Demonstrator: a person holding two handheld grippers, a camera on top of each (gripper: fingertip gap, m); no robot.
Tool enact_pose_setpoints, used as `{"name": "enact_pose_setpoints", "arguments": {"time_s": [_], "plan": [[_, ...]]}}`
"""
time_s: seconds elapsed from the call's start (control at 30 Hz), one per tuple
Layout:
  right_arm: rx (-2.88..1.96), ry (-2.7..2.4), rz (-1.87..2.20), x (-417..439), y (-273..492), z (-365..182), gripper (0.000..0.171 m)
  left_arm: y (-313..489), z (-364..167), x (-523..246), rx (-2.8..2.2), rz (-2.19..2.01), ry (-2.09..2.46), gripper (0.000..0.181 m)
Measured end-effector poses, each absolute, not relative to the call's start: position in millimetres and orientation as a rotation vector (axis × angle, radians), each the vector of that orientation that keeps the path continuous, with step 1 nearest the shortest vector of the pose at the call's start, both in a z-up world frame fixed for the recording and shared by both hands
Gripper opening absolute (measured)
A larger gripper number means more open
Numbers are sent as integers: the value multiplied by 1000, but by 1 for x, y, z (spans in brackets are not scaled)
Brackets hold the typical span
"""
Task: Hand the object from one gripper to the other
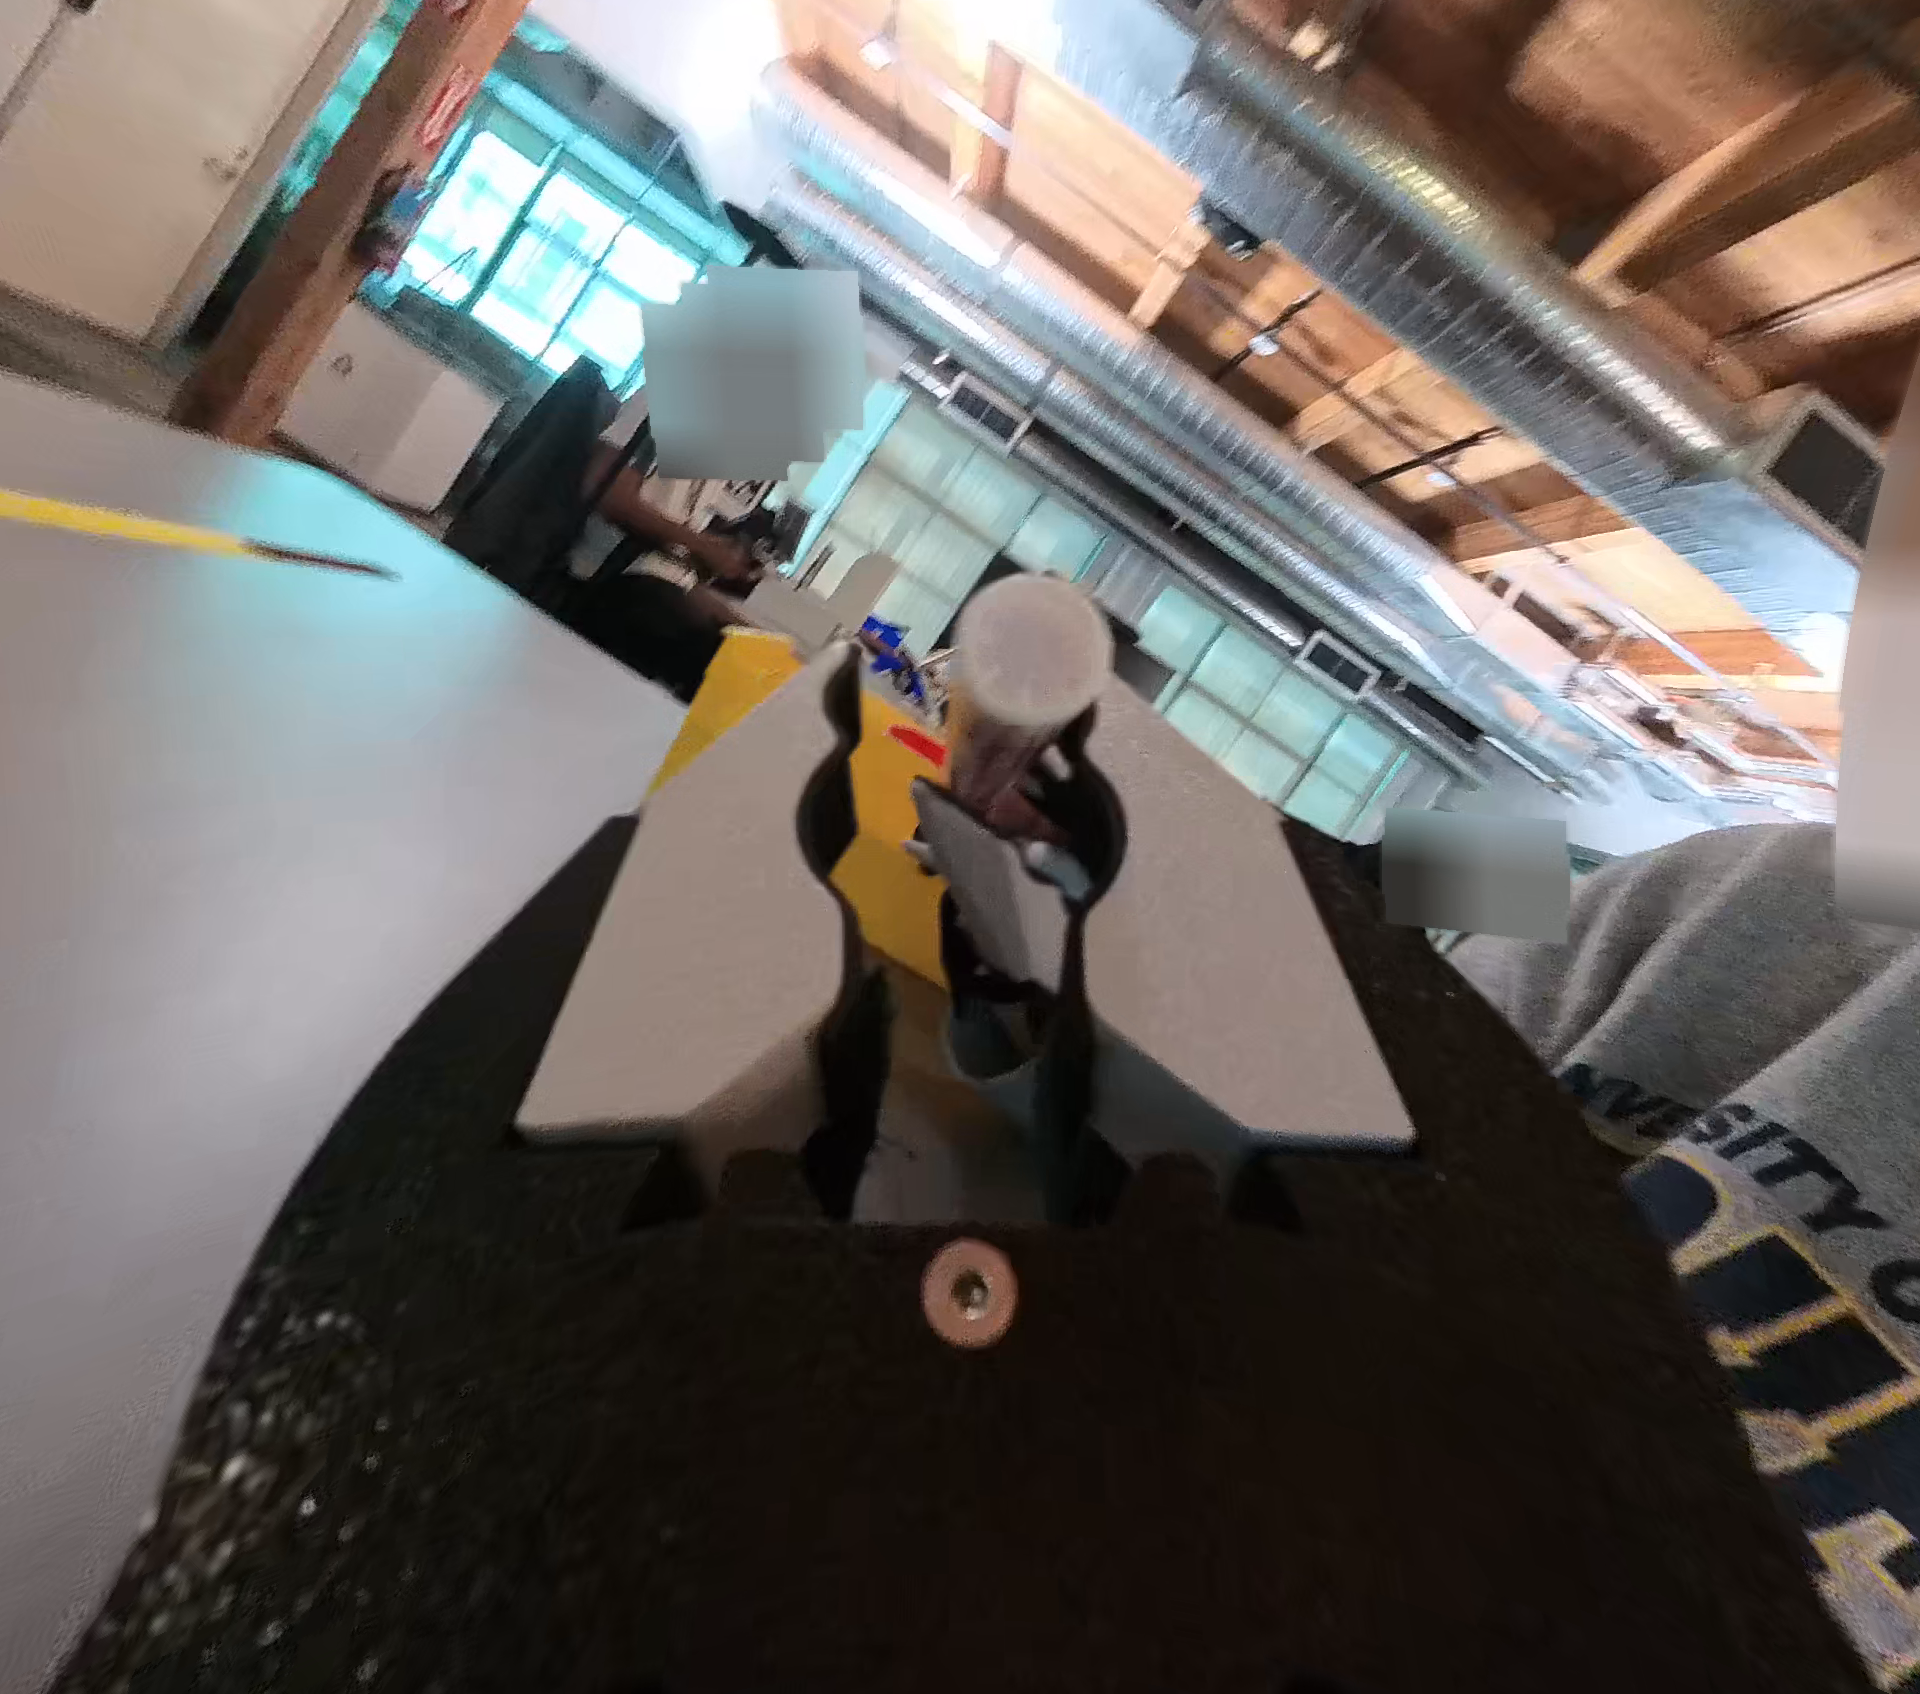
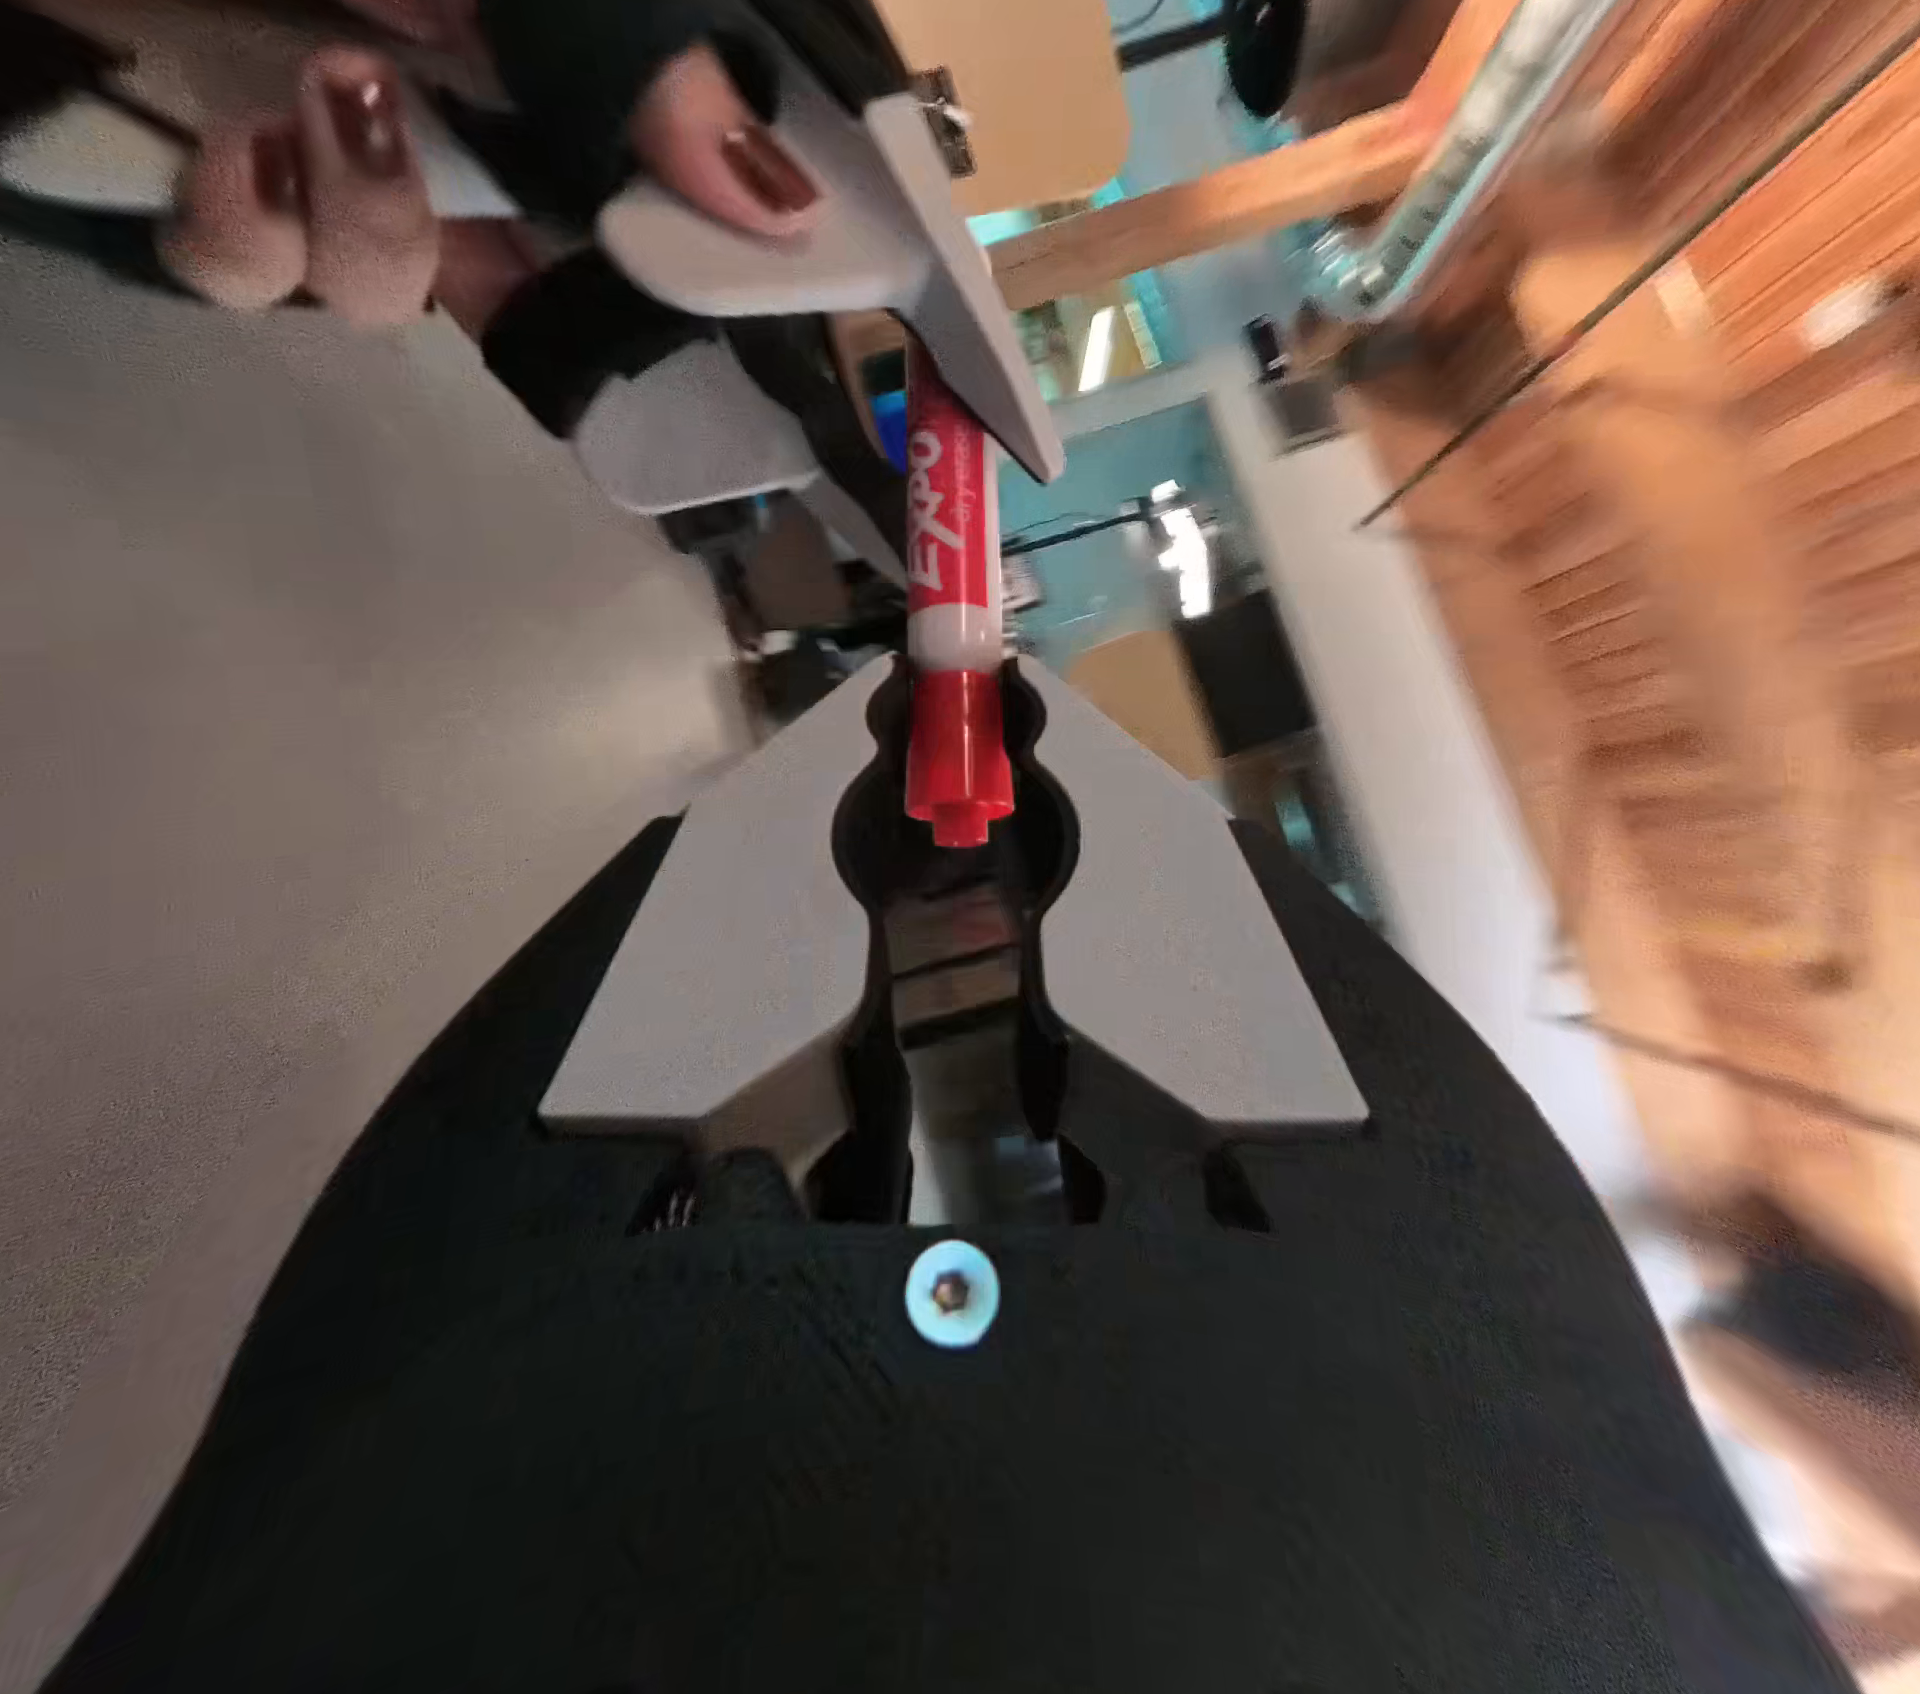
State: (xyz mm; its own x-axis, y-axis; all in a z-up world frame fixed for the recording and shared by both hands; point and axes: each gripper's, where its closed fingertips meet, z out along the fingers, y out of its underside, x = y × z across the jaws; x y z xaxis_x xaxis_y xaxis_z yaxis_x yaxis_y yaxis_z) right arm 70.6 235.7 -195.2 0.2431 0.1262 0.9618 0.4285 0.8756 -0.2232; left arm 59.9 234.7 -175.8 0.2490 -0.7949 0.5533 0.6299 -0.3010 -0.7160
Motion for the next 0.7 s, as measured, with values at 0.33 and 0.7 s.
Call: {"name": "enact_pose_setpoints", "arguments": {"time_s": [0.33, 0.7], "plan": [[-965, -1166, 714, 68, 231, -185, 55, 213, -148, 53, -1033, -1187, 321, 17], [-1530, -530, 2515, 63, 219, -185, 60, 207, -139, 52, -956, -855, 373, 17]]}}
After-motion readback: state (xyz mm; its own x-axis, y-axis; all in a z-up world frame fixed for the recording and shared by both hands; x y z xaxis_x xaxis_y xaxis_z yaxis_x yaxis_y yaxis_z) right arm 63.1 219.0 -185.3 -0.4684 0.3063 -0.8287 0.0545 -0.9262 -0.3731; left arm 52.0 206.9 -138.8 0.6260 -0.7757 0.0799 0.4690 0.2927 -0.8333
